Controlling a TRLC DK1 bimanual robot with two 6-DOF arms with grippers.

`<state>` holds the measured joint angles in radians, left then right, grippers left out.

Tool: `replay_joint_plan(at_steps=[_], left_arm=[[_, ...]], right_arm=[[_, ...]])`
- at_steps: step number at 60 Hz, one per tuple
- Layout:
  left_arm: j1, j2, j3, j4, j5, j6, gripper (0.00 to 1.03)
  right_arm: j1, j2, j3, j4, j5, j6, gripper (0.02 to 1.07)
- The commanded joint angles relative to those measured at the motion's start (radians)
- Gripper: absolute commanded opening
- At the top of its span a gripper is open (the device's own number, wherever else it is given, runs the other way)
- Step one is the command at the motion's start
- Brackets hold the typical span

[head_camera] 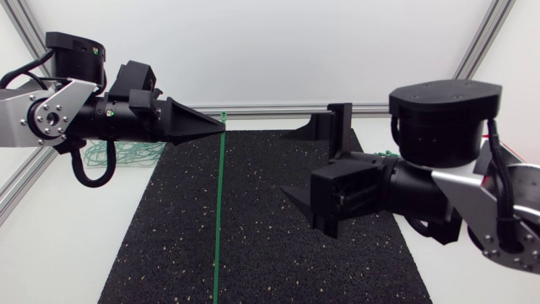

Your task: Take a green cable tie from the red box, thread the tail through the head to close it, then place it in the transparent bin on the left.

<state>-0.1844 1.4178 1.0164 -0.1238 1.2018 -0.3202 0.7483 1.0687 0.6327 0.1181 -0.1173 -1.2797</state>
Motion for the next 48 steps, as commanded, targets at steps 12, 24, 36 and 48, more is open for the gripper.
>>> replay_joint_plan(at_steps=[12, 24, 36, 48], left_arm=[[0.005, 0.089, 0.05, -0.002, 0.03, -0.201, 0.04], [0.033, 0.112, 0.044, 0.0, 0.03, -0.275, 0.04], [0.092, 0.162, 0.07, 0.013, 0.031, -0.335, 0.04], [0.12, 0.237, 0.126, 0.015, 0.031, -0.364, 0.04]], right_arm=[[0.049, -0.033, -0.149, 0.075, -0.166, -0.484, 1.03], [0.065, 0.053, -0.202, 0.364, -0.297, -0.557, 1.03], [0.12, 0.117, -0.203, 0.399, -0.329, -0.587, 0.94], [0.175, 0.217, -0.209, 0.54, -0.349, -0.583, 0.9]])
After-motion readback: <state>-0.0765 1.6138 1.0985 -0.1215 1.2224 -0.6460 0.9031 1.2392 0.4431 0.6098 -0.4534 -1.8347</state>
